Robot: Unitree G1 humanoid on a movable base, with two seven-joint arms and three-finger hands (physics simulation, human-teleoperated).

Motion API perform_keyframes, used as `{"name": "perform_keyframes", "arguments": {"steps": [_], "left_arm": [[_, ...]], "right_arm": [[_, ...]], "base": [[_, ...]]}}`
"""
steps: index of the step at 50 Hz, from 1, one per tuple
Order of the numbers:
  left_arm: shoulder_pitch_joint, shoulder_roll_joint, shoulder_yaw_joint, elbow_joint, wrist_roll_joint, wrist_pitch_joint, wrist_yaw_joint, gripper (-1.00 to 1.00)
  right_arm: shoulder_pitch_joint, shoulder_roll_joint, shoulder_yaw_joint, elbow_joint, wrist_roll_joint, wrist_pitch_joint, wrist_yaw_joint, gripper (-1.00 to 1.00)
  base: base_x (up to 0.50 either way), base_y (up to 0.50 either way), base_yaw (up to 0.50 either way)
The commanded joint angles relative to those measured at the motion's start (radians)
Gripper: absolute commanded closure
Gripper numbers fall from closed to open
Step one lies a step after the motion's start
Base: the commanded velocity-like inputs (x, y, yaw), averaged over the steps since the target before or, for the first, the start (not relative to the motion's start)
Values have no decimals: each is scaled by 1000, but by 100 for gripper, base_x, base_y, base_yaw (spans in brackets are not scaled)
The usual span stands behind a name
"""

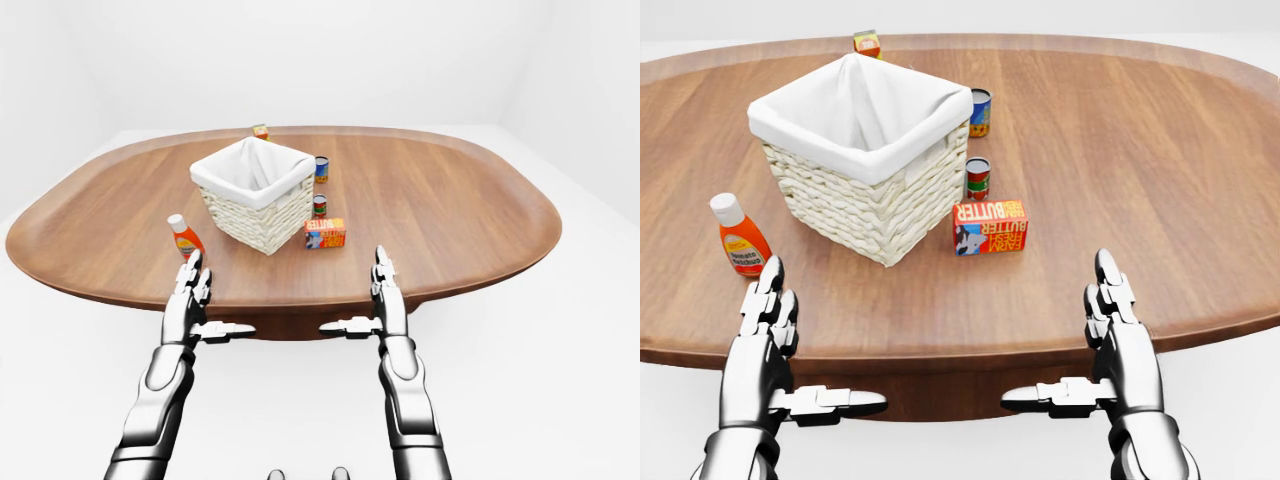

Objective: Pick up the butter and put it in the basket.

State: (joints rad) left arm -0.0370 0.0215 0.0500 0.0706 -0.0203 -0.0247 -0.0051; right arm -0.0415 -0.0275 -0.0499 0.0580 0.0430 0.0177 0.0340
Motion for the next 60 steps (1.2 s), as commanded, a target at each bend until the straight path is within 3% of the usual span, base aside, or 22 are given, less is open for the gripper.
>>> {"name": "perform_keyframes", "arguments": {"steps": [1,16,21,25,28,31,36,45,60], "left_arm": [[1,5,5,1,-4,-1,0,-100],[3,5,6,-3,-6,1,-1,-100],[-3,7,7,-2,-7,9,-1,-100],[-19,15,25,-5,-29,37,-9,-100],[-27,20,32,-14,-33,53,-4,-100],[-35,22,34,-24,-23,65,11,-100],[-41,24,30,-91,-7,112,26,-100],[-107,50,58,-193,-14,112,25,-100],[-254,117,111,-213,-77,112,-9,-100]], "right_arm": [[-1,3,3,11,-6,-14,-1,-100],[2,5,4,8,-8,-13,-3,-100],[0,5,4,1,-14,2,-17,-100],[4,4,-2,-33,-16,30,-35,-100],[7,0,3,-57,-15,70,-25,-100],[10,-1,3,-77,-18,70,-16,-100],[6,-11,-2,-153,-28,70,2,-100],[-61,-24,-16,-189,-53,70,15,-100],[-246,-79,-53,-146,-40,70,46,-100]], "base": [[0,50,0],[0,50,0],[0,21,0],[0,0,0],[0,0,0],[0,0,0],[0,0,0],[0,0,0],[0,0,0]]}}
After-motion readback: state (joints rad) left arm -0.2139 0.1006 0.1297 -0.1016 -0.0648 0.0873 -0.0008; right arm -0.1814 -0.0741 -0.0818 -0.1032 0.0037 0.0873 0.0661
